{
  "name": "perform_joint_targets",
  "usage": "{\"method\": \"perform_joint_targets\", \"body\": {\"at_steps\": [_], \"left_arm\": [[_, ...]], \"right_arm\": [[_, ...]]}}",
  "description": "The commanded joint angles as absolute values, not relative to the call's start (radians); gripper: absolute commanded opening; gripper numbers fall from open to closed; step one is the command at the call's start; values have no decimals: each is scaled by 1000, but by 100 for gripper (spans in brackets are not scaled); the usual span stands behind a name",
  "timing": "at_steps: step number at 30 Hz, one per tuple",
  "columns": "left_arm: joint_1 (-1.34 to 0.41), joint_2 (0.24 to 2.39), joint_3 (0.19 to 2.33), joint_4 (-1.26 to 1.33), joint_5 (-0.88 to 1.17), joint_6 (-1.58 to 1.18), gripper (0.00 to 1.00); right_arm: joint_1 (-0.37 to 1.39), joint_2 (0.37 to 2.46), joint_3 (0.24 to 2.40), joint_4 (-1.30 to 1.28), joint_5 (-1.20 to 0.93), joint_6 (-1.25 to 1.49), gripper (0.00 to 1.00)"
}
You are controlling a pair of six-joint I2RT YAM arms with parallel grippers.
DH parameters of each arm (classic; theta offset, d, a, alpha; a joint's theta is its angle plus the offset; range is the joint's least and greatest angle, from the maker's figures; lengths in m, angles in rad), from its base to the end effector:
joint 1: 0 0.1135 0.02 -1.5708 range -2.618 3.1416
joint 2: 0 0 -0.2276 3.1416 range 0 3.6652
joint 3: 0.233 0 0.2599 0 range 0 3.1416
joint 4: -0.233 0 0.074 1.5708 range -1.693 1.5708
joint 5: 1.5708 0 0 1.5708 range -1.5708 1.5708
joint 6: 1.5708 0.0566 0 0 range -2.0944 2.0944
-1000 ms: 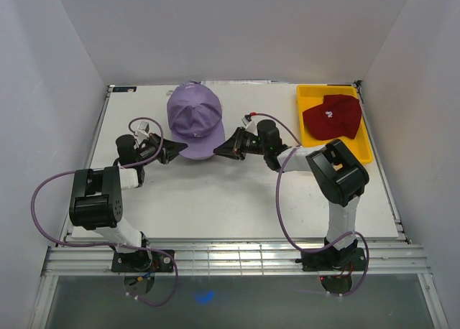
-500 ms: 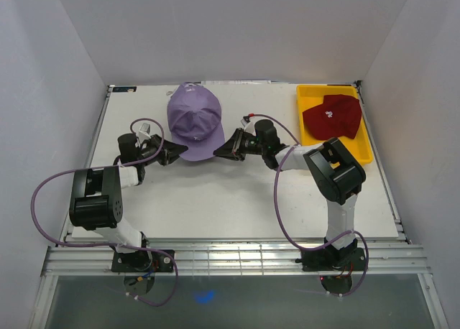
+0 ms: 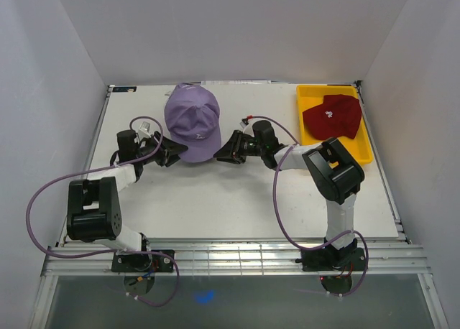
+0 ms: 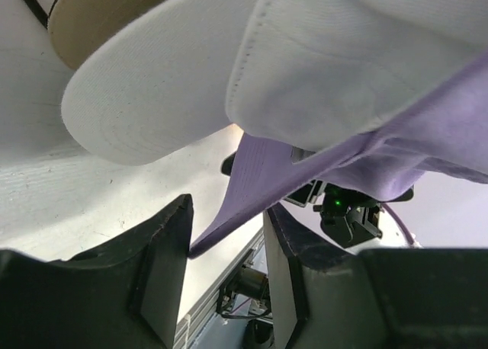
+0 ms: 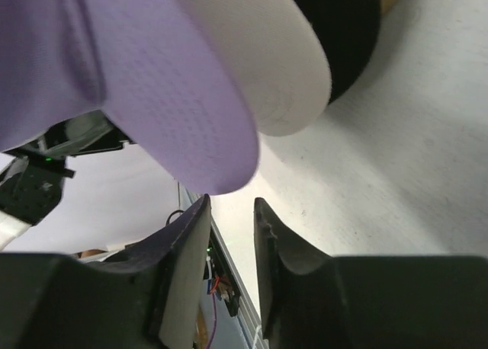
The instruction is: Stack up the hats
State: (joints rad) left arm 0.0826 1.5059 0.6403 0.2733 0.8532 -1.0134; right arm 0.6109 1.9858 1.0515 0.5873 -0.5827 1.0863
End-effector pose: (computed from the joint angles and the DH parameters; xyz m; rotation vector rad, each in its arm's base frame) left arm 0.3096 -0.0172 0.1249 -0.6994 2.1790 -1.4349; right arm 0.3297 0.2689 0.1129 0.0683 2.2541 1.5995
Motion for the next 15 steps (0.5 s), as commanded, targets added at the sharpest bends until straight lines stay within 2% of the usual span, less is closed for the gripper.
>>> {"method": "perform_joint_targets", "body": {"at_steps": [1, 6, 15], "left_arm": [[78, 1457, 713, 155, 825, -945, 52], [78, 1453, 775, -32, 762, -838, 54], [81, 1494, 750, -49, 738, -828, 53]], "right_arm": [[617, 1986, 1078, 535, -566, 1043, 37], [617, 1988, 1083, 529, -563, 1040, 43], [617, 1953, 1091, 486, -554, 1002, 44]]}}
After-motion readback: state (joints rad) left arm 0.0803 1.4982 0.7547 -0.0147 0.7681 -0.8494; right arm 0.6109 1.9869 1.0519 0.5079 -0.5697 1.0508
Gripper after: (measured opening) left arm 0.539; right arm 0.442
